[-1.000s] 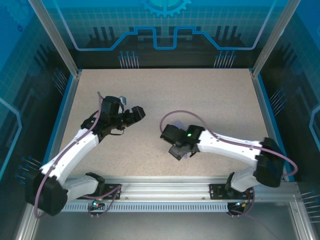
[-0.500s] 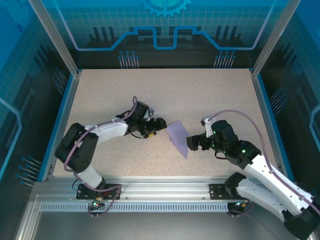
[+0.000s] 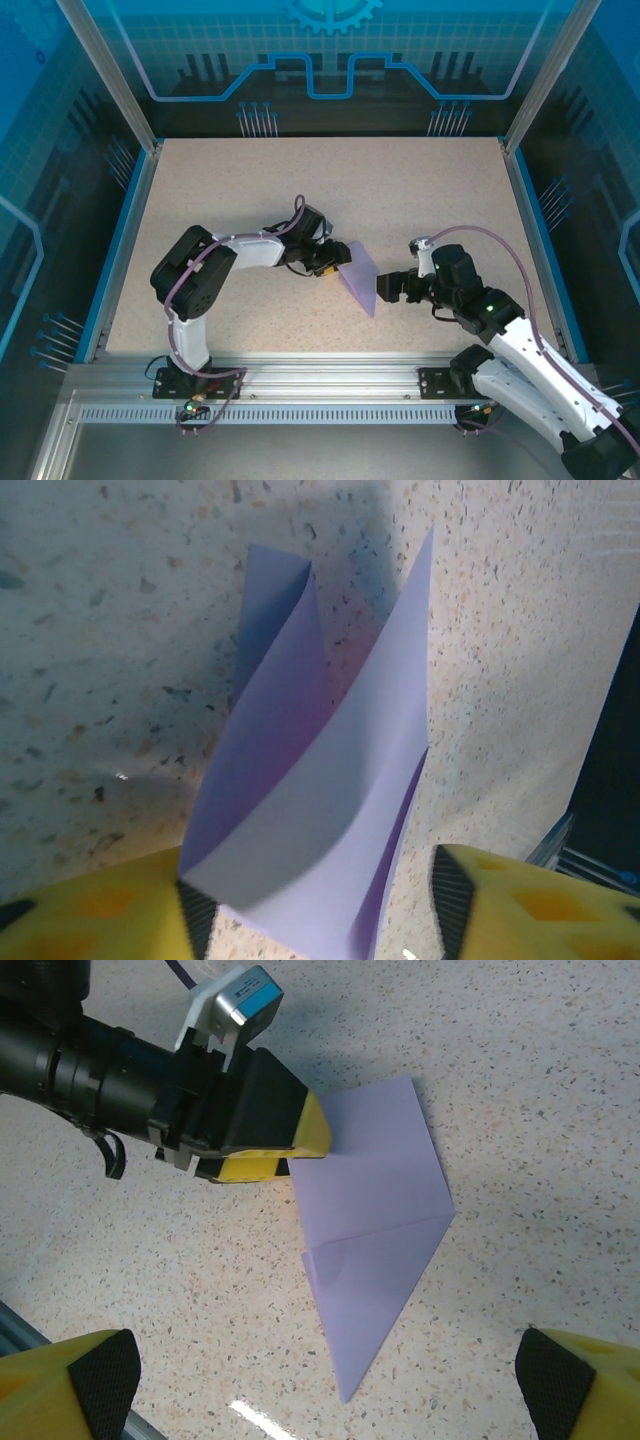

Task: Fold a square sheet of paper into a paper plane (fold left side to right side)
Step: Pick up the paper from the center of the table.

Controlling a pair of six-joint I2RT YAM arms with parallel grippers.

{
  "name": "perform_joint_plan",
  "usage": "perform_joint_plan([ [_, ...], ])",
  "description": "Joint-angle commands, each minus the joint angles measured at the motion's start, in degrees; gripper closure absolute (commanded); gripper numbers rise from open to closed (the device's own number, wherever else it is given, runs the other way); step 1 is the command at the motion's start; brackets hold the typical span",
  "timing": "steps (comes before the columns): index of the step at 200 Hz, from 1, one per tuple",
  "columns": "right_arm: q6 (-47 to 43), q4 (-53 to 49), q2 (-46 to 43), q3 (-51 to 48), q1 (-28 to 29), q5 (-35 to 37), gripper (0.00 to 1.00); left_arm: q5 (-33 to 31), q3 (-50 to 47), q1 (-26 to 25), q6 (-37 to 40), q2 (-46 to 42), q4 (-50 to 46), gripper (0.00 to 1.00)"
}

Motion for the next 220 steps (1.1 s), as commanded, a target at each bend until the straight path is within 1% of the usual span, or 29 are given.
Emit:
perform_joint_plan([
  [1, -1.8, 1.1, 1.5, 0.0, -1.2, -2.0, 0.00, 0.2, 1.2, -0.2, 3.2, 0.5, 0.7, 0.64],
  [20, -2.5, -0.1, 4.7, 1.5, -3.3, -5.5, 0.01, -0.3, 0.8, 0.0, 6.3, -0.6, -0.1, 0.77],
  [28, -2.6, -0.1, 6.4, 2.1, -5.2, -9.1, 0.01, -0.5, 0.5, -0.1, 8.0, -1.3, -0.6, 0.82],
  [41, -3.0, 2.0, 9.3, 2.2, -8.8, -16.3, 0.01, -0.1, -0.2, 0.1, 10.5, -2.8, -0.6, 0.86],
  [54, -4.0, 4.8, 12.0, 1.9, -11.7, -21.9, 0.02, 0.8, -1.1, 0.4, 13.3, -4.2, -0.7, 0.90],
  [62, -5.0, 6.2, 13.8, 1.9, -13.4, -24.7, 0.05, 1.8, -1.8, 0.6, 15.1, -5.2, -0.4, 0.91],
  [76, -7.6, 7.8, 17.3, 2.3, -16.1, -29.0, 0.10, 3.7, -3.2, 1.0, 17.8, -7.0, 0.1, 0.92],
  [92, -10.1, 10.5, 21.1, 2.7, -18.7, -33.4, 0.11, 5.6, -5.0, 1.5, 20.6, -9.2, 1.1, 0.93],
  [116, -13.1, 14.6, 26.6, 3.2, -20.5, -36.1, 0.13, 8.4, -7.8, 2.4, 23.5, -11.7, 3.3, 0.94],
  [145, -14.7, 21.5, 33.5, 3.4, -20.6, -40.5, 0.16, 11.9, -10.4, 3.6, 25.9, -13.3, 6.1, 0.94],
  [169, -15.6, 26.1, 39.9, 4.1, -20.6, -44.5, 0.20, 14.1, -11.2, 3.8, 27.7, -13.8, 6.7, 0.94],
  [220, -16.3, 31.3, 50.4, 6.6, -19.4, -47.8, 0.24, 15.7, -11.6, 3.7, 28.9, -14.0, 7.4, 0.95],
])
